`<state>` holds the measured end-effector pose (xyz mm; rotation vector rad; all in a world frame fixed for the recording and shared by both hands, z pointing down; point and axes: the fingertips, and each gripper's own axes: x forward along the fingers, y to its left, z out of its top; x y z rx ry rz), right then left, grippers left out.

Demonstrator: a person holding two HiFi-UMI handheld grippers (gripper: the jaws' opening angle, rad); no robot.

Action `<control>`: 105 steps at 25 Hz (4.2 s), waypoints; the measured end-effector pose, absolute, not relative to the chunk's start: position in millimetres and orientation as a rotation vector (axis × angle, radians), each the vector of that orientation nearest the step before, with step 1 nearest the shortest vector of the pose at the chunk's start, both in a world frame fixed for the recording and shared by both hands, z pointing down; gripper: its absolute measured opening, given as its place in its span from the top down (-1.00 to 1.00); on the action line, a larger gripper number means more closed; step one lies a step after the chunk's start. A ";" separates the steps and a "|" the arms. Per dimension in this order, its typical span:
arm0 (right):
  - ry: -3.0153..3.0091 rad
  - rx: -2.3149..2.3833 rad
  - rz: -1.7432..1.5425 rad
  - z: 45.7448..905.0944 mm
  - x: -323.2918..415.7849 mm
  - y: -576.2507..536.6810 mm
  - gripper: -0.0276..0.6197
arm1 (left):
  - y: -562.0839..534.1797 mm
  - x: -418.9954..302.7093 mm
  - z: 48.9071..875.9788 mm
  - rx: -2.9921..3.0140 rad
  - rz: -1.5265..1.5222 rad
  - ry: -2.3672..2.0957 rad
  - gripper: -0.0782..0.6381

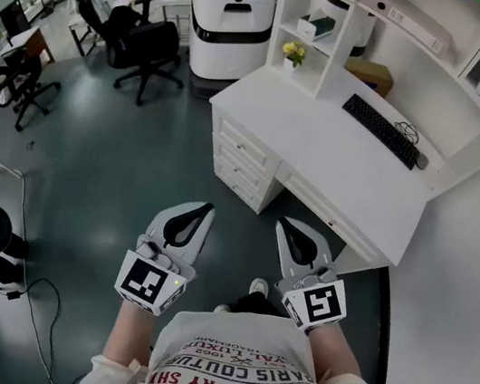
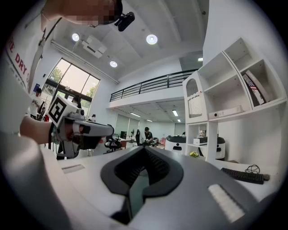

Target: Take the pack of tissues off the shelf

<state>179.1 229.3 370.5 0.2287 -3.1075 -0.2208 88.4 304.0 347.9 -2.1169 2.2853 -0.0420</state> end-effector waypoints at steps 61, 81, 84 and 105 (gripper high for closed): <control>-3.060 0.487 -0.094 388.8 -18.5 -187.4 0.91 | -140.5 -143.4 388.3 -2.206 -0.037 2.348 -0.55; -2.897 1.073 -0.089 386.6 -100.9 -318.9 0.91 | -340.2 -243.1 407.6 -2.510 -0.189 2.017 -0.65; -2.860 1.136 -0.081 391.5 -107.7 -327.4 0.91 | -363.1 -257.9 410.8 -2.514 -0.170 2.031 -0.65; -2.710 1.291 0.016 423.8 -107.9 -376.4 0.91 | -471.4 -283.6 433.1 -2.423 -0.282 2.210 -0.76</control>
